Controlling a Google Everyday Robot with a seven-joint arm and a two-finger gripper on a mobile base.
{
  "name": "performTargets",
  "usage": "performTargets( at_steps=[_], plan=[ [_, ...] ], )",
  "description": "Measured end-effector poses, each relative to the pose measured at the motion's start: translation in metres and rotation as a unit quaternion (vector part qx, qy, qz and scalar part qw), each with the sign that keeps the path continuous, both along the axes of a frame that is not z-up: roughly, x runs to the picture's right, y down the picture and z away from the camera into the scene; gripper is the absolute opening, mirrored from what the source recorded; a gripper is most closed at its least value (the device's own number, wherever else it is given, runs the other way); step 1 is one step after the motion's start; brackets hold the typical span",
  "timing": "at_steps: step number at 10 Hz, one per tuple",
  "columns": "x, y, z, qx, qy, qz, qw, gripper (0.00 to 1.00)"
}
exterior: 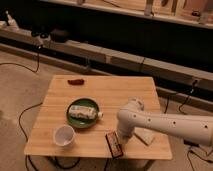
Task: Push the eraser across the table
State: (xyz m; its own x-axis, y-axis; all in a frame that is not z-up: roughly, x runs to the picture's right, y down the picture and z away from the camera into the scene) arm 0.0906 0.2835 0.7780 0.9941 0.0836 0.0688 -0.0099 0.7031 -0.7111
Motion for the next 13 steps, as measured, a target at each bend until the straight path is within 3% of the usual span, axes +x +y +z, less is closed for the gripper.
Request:
performTargets(
  at_steps=[9,13],
  plan=[
    [-0.025,-0.002,0.001,-0.012,-0.021,-0.022,0.9995,0.04],
    [-0.042,0.006,0.001,-0.022,-0.033,-0.041,0.9984,0.04]
  ],
)
